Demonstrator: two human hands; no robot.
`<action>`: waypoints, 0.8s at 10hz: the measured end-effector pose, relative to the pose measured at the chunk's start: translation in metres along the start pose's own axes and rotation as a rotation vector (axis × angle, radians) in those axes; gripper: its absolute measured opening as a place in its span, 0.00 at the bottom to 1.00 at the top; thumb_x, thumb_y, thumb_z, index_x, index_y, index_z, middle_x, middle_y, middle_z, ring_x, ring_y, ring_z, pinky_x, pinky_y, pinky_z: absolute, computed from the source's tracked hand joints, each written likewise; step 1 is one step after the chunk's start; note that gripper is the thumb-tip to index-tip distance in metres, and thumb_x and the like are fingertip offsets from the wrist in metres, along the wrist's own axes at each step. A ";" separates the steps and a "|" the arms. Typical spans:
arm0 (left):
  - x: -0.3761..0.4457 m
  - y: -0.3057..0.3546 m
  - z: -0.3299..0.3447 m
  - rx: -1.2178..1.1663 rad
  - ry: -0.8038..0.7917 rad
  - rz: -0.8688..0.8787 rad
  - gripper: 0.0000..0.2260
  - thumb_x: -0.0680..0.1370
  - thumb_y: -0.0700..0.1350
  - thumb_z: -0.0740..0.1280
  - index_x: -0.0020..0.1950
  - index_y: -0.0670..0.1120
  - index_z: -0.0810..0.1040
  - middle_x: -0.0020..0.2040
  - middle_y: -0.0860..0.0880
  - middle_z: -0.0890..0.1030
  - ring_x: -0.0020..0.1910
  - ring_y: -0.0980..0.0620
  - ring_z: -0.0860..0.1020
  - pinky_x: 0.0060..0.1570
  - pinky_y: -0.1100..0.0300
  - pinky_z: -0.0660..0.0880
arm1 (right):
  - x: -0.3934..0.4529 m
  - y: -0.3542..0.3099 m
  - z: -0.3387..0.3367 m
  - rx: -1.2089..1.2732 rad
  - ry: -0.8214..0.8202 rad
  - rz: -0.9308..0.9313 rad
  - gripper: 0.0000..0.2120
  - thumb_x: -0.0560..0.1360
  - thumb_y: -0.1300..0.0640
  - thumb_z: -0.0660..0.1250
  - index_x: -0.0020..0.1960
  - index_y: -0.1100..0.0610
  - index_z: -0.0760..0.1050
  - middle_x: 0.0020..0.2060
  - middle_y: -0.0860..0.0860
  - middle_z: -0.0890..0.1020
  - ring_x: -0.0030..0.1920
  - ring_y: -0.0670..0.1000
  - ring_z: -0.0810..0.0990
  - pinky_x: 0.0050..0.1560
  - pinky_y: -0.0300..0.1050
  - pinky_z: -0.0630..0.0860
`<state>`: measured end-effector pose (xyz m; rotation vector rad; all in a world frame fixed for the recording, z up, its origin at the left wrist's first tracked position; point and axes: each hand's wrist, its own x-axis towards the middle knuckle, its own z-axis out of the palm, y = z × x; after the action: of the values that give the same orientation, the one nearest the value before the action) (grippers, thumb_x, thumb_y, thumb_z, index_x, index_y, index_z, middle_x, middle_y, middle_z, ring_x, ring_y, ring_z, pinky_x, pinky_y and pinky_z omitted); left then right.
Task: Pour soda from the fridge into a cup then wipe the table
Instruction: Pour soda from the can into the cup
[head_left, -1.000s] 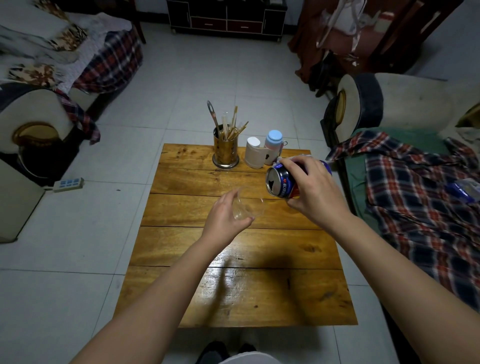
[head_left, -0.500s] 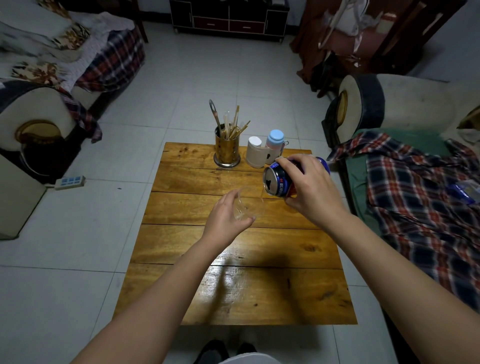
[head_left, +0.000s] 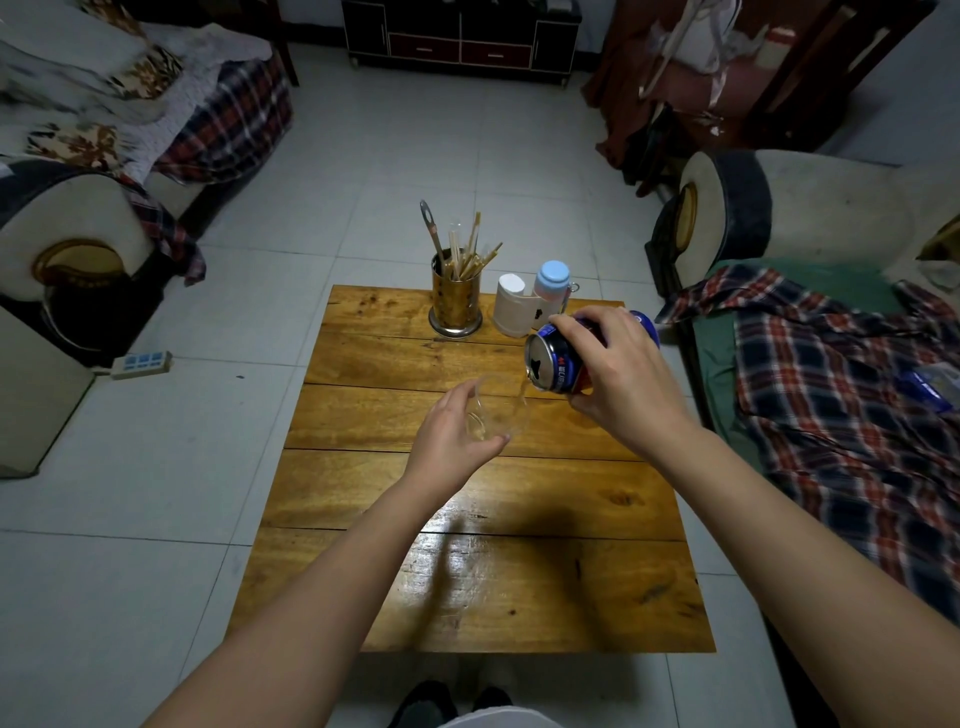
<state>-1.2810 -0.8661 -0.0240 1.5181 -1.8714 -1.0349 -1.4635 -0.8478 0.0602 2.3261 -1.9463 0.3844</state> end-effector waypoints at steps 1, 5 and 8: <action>0.001 0.000 -0.001 -0.004 -0.002 0.003 0.33 0.70 0.48 0.74 0.71 0.49 0.65 0.66 0.50 0.72 0.65 0.52 0.69 0.61 0.59 0.68 | 0.001 0.000 0.001 0.000 -0.005 0.001 0.36 0.63 0.61 0.76 0.68 0.56 0.66 0.62 0.59 0.71 0.64 0.60 0.69 0.60 0.55 0.69; 0.001 0.001 0.000 0.026 0.005 -0.005 0.33 0.70 0.48 0.74 0.71 0.47 0.64 0.66 0.49 0.72 0.66 0.51 0.69 0.60 0.59 0.67 | 0.004 0.000 0.003 -0.017 0.002 -0.020 0.36 0.63 0.62 0.76 0.67 0.56 0.66 0.61 0.59 0.72 0.63 0.59 0.70 0.59 0.54 0.70; 0.002 0.001 0.000 0.020 0.012 -0.007 0.33 0.69 0.48 0.74 0.71 0.47 0.65 0.65 0.50 0.73 0.65 0.52 0.70 0.59 0.60 0.68 | 0.005 0.000 0.003 -0.013 0.012 -0.031 0.35 0.62 0.62 0.76 0.66 0.56 0.67 0.60 0.59 0.73 0.62 0.60 0.71 0.58 0.55 0.71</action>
<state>-1.2818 -0.8682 -0.0237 1.5405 -1.8749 -1.0103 -1.4627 -0.8536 0.0590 2.3378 -1.8986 0.3816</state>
